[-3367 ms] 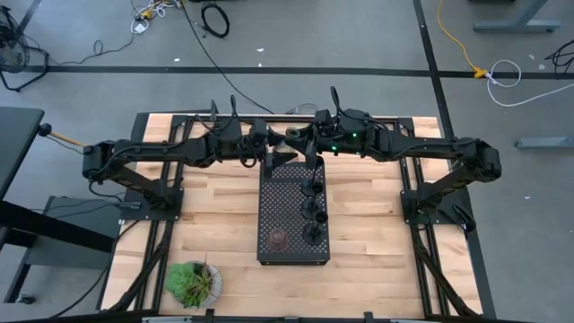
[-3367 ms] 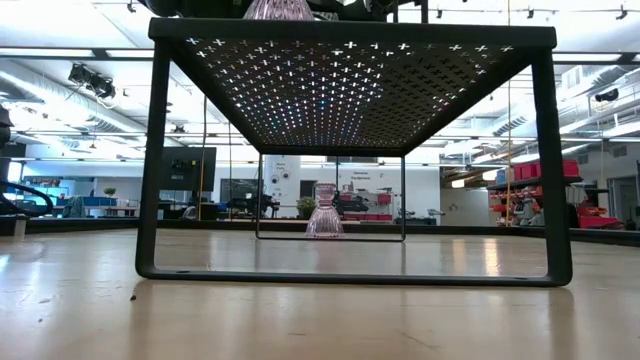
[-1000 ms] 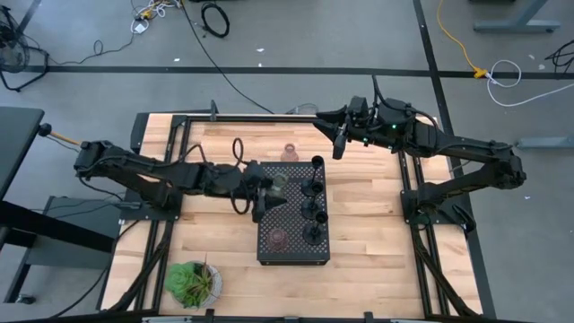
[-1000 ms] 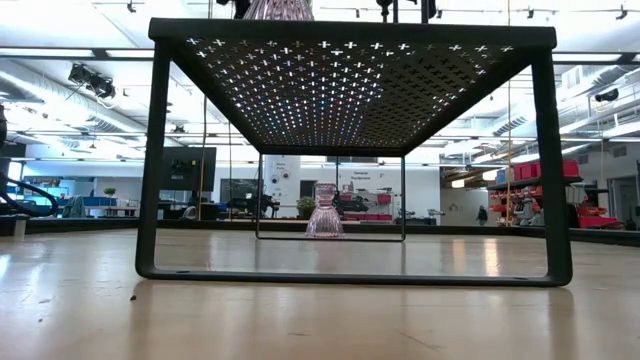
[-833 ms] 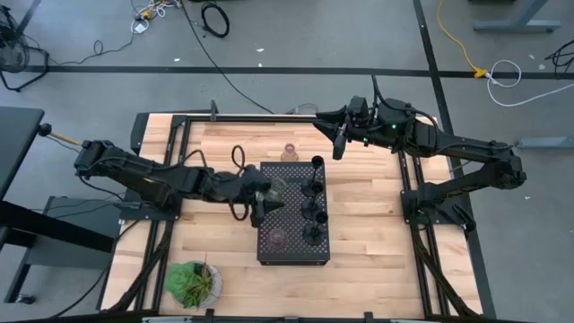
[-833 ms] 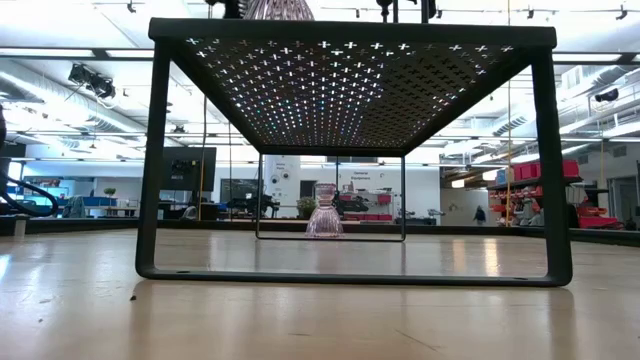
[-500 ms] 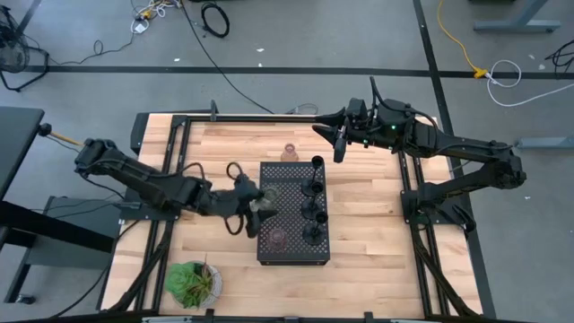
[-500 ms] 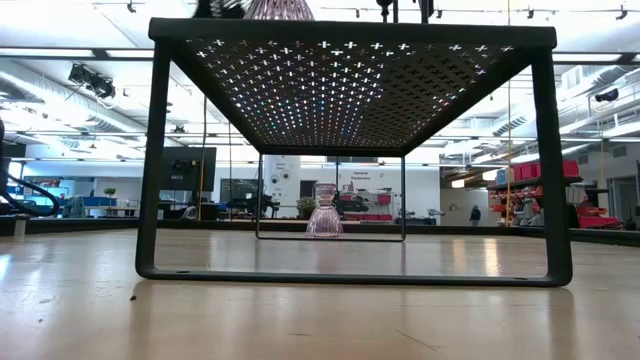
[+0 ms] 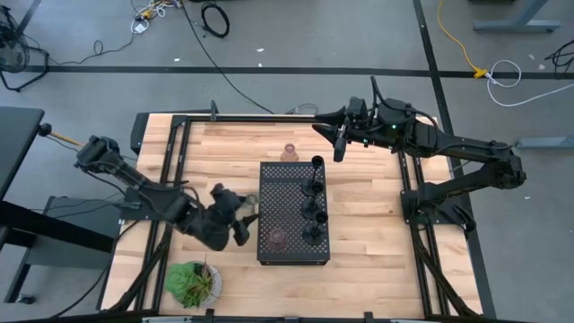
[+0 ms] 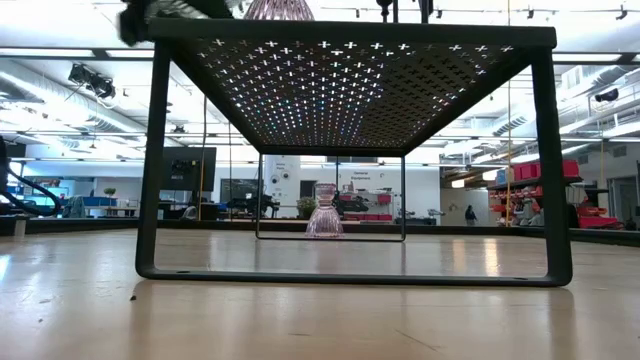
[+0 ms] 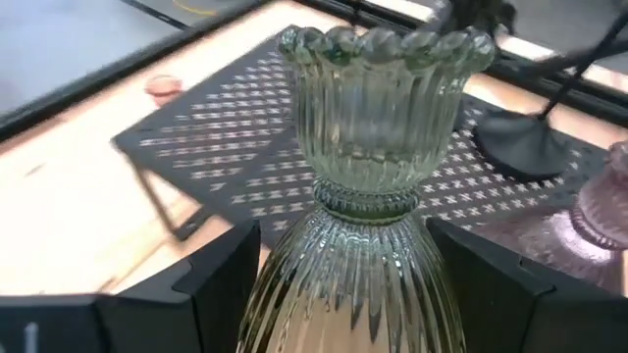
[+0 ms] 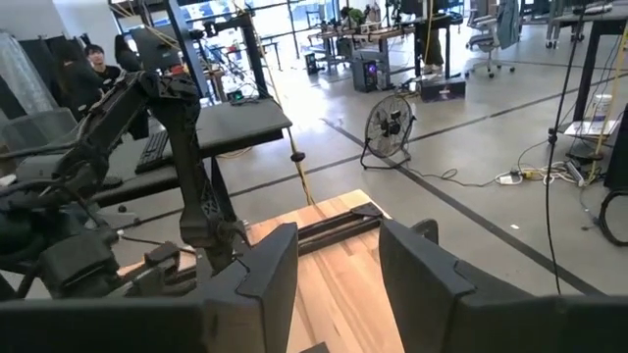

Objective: Pick & Place candle stick holders
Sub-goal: Put the green glass candle holder on the shelf

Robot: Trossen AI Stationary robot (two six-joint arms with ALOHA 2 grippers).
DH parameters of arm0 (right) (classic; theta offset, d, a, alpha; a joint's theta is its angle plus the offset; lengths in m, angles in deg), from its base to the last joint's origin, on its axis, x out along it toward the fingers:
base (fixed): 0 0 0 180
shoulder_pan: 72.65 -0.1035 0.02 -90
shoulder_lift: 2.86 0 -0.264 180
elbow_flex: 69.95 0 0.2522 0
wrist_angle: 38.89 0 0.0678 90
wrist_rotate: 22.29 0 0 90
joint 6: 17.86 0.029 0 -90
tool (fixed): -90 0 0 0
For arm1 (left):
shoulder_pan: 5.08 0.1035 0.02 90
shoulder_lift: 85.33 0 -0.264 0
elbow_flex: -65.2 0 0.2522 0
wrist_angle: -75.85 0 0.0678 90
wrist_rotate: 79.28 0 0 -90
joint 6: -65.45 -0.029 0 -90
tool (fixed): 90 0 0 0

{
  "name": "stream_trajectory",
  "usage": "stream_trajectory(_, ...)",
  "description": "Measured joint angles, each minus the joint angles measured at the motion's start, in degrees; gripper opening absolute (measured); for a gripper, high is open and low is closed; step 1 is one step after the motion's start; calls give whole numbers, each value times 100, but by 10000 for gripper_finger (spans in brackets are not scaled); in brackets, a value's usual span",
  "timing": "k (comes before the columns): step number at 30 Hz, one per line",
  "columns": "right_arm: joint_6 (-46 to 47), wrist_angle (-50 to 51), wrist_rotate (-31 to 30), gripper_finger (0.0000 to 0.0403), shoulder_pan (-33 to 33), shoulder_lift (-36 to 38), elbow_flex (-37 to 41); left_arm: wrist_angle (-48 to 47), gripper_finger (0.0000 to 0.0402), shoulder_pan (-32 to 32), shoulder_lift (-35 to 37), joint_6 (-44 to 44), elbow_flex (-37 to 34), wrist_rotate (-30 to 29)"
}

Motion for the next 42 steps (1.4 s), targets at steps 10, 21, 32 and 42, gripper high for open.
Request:
stream_trajectory(10,-90,-227,-2,143,90,0,0,-134,272,-747,666,1855,-1191,-946)
stream_trajectory(21,-61,-254,-4,143,265,-2,0,3017,272,311,1133,-1264,-1977,665)
stream_trajectory(32,0,-249,-4,143,264,-2,2,5886,272,1118,1125,-2076,-3124,1922)
stream_trajectory(42,0,-264,-7,143,273,-2,2,6805,272,1575,476,-2566,-3152,2689)
